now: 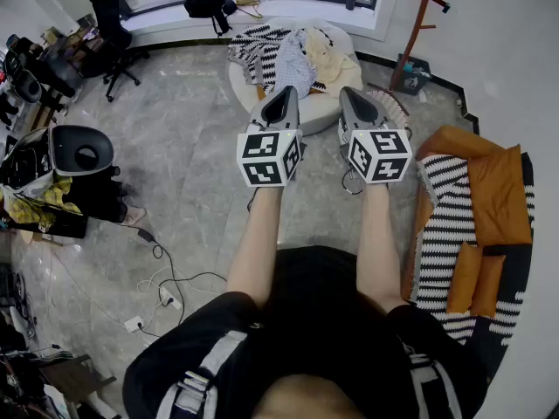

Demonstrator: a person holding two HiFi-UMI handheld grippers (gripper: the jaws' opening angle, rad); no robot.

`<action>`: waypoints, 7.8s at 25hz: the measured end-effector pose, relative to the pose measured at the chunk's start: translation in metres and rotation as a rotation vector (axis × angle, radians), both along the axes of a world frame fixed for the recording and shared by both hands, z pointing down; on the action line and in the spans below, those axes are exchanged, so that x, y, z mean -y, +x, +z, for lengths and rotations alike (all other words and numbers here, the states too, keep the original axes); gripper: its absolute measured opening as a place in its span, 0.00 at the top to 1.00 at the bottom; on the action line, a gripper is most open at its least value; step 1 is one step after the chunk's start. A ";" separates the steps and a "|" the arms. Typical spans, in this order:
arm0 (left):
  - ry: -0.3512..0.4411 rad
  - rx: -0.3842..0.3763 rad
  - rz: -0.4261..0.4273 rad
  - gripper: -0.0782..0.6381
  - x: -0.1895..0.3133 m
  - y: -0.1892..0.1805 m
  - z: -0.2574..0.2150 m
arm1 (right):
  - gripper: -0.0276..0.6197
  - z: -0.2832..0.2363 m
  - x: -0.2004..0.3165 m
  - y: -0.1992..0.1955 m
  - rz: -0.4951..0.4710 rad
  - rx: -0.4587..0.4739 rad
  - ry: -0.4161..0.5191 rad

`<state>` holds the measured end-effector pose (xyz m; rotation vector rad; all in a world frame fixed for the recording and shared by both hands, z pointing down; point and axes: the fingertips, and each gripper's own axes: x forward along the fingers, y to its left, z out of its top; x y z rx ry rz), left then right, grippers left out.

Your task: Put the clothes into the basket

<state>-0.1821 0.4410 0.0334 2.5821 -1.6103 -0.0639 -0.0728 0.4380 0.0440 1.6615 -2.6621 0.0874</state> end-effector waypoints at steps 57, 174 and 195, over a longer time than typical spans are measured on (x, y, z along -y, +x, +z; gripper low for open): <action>-0.370 -0.051 -0.113 0.88 0.528 -0.071 0.184 | 0.94 0.160 0.513 0.014 0.150 0.137 -0.273; -0.390 0.180 0.274 0.81 0.623 0.068 0.278 | 0.93 0.244 0.607 0.090 0.285 -0.192 -0.351; -0.016 0.013 0.910 0.81 0.433 0.337 -0.002 | 0.93 -0.043 0.406 0.307 0.624 -0.215 0.121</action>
